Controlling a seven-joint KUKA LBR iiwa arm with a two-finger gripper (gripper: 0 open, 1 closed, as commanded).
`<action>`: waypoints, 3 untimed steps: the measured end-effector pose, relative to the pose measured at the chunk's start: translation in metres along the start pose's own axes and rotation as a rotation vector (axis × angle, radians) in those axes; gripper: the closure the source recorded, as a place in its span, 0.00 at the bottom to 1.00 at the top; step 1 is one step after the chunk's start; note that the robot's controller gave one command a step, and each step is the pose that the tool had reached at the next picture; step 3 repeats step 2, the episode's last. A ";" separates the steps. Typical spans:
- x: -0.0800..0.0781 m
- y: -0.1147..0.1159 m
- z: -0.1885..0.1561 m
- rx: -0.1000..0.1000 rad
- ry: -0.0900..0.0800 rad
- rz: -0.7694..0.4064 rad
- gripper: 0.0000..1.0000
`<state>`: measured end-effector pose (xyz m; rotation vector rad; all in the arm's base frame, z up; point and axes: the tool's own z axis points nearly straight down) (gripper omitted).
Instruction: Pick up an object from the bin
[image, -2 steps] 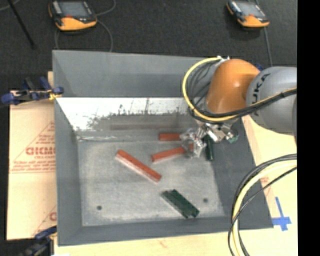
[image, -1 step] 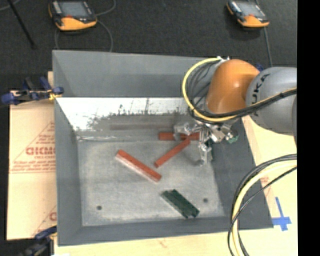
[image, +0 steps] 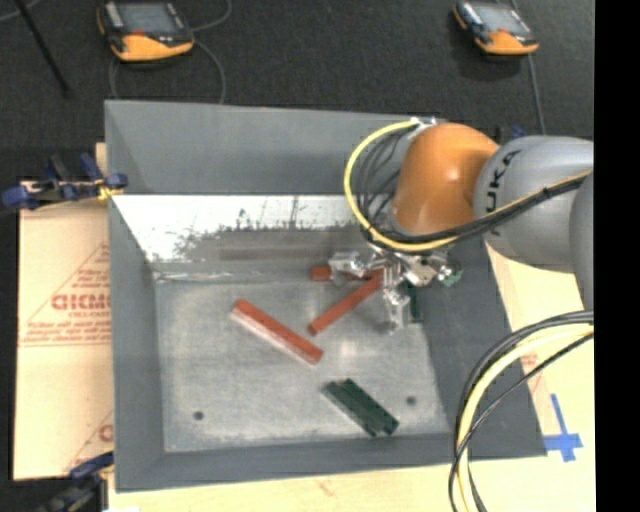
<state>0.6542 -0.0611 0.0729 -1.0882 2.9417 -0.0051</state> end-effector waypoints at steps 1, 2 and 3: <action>-0.001 0.000 0.000 0.000 -0.003 0.003 1.00; 0.026 -0.015 -0.139 0.006 -0.005 0.043 1.00; 0.026 -0.015 -0.139 0.006 -0.005 0.043 1.00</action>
Offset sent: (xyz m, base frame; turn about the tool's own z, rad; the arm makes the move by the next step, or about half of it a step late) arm 0.0000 0.0000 0.0000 0.0000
